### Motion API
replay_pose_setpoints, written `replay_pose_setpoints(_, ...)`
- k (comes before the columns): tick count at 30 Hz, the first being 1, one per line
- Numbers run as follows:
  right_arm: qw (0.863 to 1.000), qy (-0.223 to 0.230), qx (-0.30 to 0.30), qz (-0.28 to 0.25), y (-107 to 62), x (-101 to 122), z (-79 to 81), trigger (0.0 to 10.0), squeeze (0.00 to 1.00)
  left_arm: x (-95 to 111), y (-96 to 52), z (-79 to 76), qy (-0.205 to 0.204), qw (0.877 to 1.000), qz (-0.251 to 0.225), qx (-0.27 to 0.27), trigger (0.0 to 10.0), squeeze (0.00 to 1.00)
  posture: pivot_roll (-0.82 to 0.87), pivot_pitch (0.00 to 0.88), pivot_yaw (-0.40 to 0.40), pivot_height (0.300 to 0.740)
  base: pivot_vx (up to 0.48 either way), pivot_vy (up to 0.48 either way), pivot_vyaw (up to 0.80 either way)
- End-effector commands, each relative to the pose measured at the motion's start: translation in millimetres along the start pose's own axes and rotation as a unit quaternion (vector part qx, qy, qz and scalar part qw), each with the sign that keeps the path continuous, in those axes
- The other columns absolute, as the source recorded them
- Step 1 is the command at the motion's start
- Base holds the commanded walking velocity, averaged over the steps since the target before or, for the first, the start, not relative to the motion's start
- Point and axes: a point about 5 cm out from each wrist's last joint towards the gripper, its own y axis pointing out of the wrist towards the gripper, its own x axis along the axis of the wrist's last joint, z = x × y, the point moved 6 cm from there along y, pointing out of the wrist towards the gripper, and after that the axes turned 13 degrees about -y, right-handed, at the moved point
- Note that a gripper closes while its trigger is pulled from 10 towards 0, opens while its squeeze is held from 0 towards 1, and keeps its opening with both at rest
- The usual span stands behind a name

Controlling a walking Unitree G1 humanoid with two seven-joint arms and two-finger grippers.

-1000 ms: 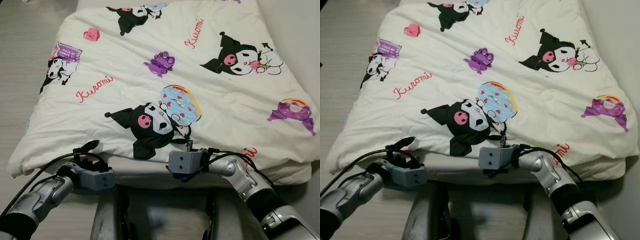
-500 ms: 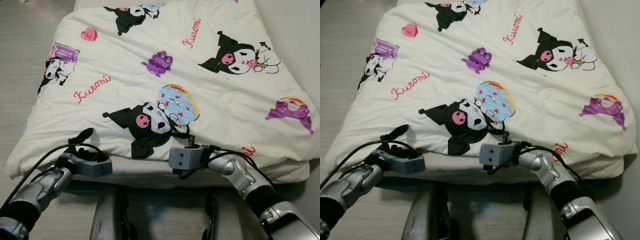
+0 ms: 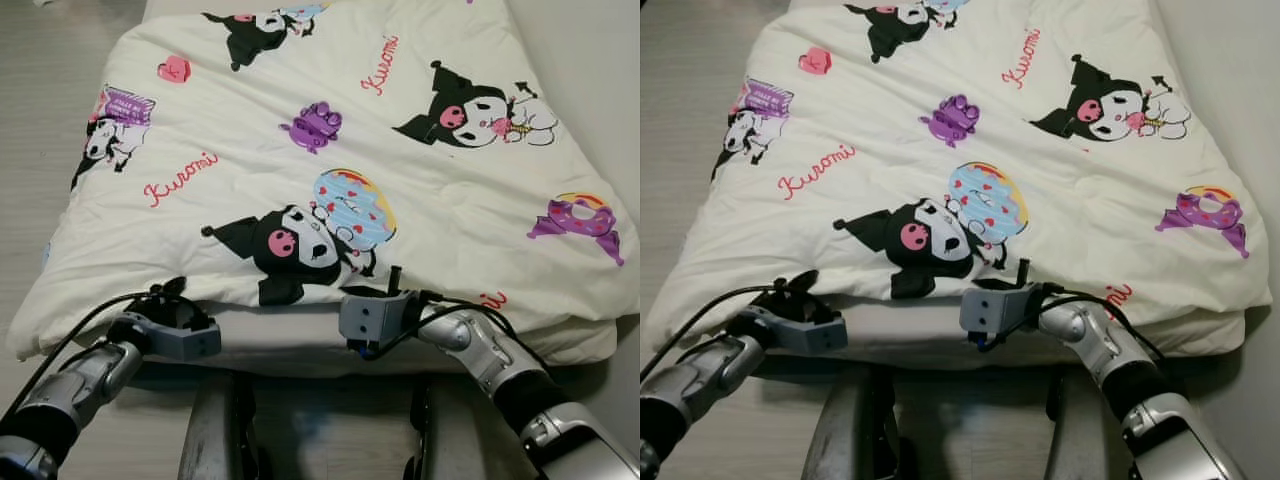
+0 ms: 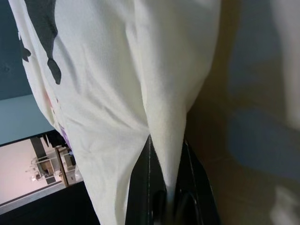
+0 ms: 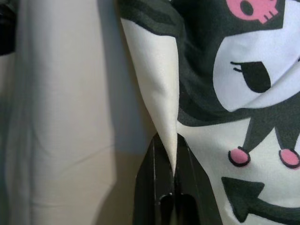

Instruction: Clean up the room

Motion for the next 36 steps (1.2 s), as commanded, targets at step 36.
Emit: replay_pose_setpoints(36,0.945,0.173,0.235,-0.145,-41.0,55.1,75.4,0.0,0.0,1.8,-131.8,-50.6,-0.099,0.952,-0.054,-0.285,0.0,0.0,0.14,0.457,0.056,0.522,0.0,0.0,0.0)
